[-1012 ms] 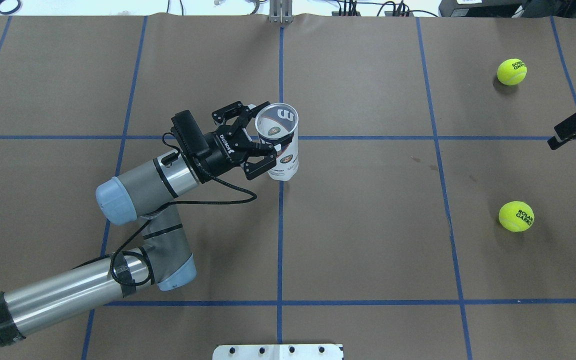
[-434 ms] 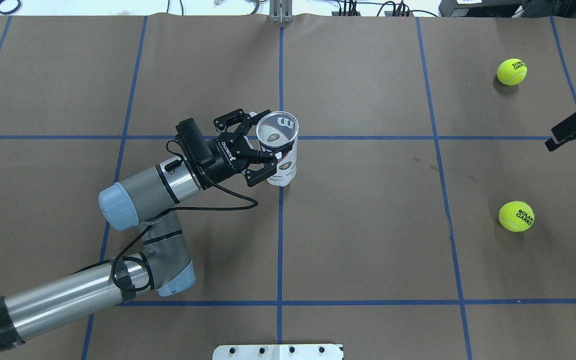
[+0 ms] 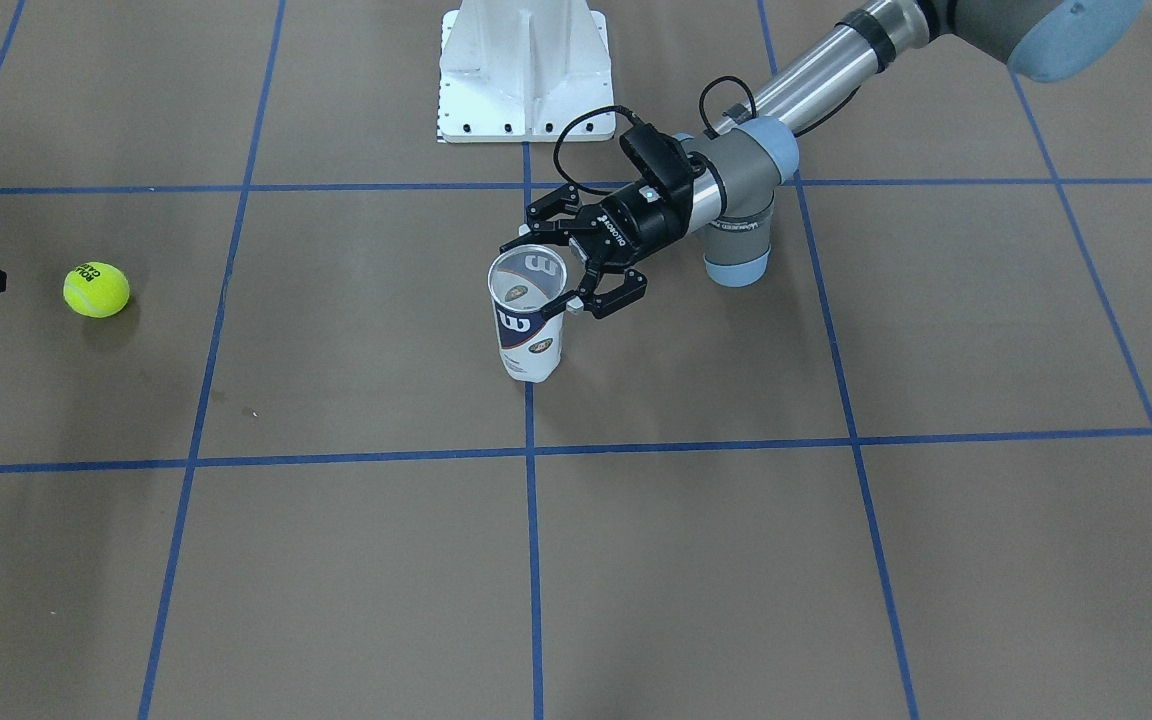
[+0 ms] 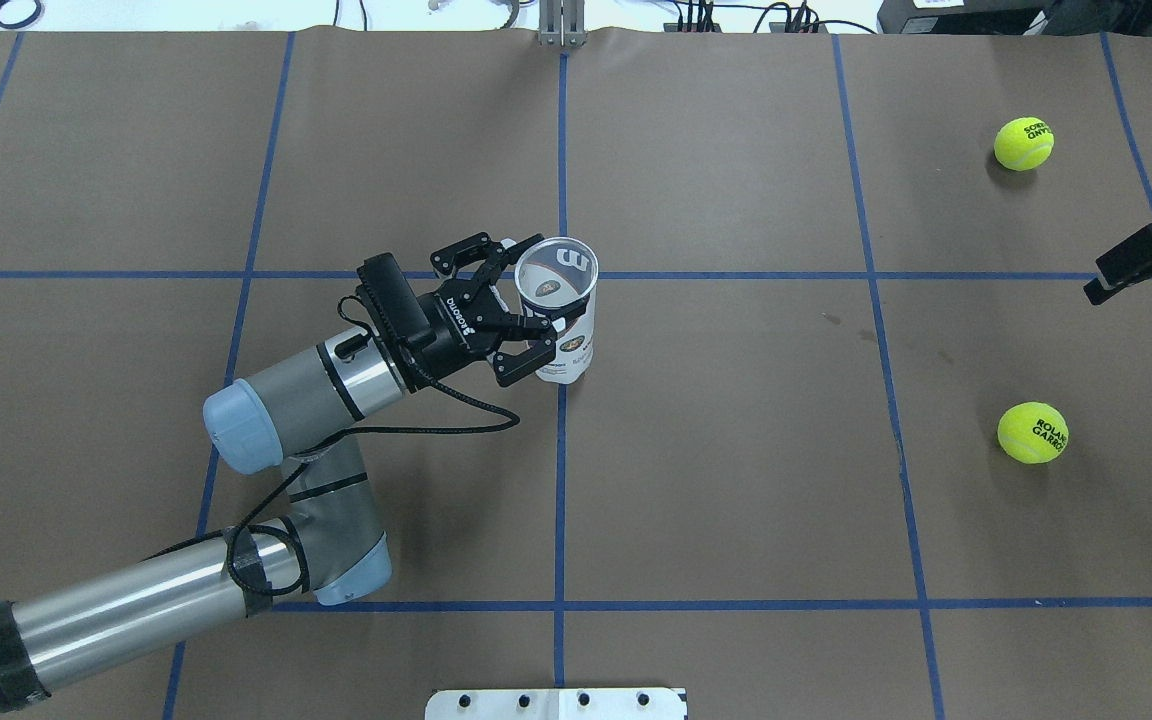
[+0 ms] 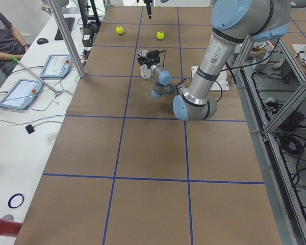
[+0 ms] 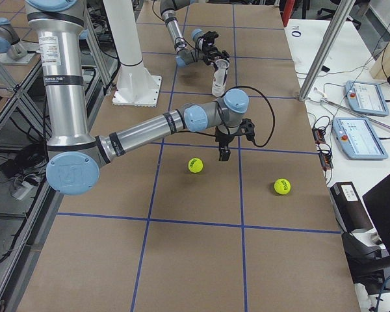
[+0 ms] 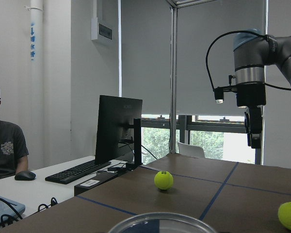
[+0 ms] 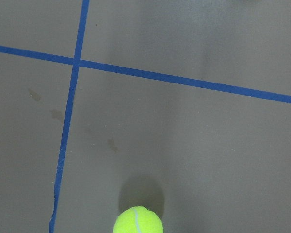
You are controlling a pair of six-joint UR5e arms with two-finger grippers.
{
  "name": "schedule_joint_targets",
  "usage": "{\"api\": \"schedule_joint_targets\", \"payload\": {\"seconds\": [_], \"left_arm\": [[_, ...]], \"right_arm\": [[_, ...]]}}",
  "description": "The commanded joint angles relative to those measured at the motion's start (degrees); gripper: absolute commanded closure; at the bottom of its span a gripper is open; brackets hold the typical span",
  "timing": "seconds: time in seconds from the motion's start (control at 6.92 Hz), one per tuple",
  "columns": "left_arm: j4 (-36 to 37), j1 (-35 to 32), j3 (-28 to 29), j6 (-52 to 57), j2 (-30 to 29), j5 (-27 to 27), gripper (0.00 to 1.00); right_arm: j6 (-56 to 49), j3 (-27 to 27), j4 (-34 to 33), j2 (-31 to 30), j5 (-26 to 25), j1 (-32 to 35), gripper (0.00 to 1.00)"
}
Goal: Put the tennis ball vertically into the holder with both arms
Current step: 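Hold the can with the left gripper while the right gripper descends onto a ball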
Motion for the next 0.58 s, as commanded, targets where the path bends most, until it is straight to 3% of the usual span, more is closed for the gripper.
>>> {"api": "schedule_joint_targets", "payload": {"seconds": [0.0, 0.29, 0.43], "left_arm": [[-0.28, 0.18, 0.04, 0.06, -0.08, 0.78, 0.34], [-0.19, 0.61, 0.04, 0.06, -0.34, 0.78, 0.34], [-0.10, 0.53, -0.04, 0.06, -0.43, 0.78, 0.34]], "right_arm": [[0.58, 0.26, 0.01, 0.00, -0.06, -0.56, 0.01], [2.15, 0.09, 0.01, 0.00, -0.85, -3.96, 0.01], [4.60, 0.35, 0.27, -0.08, -6.51, -7.90, 0.01]]}}
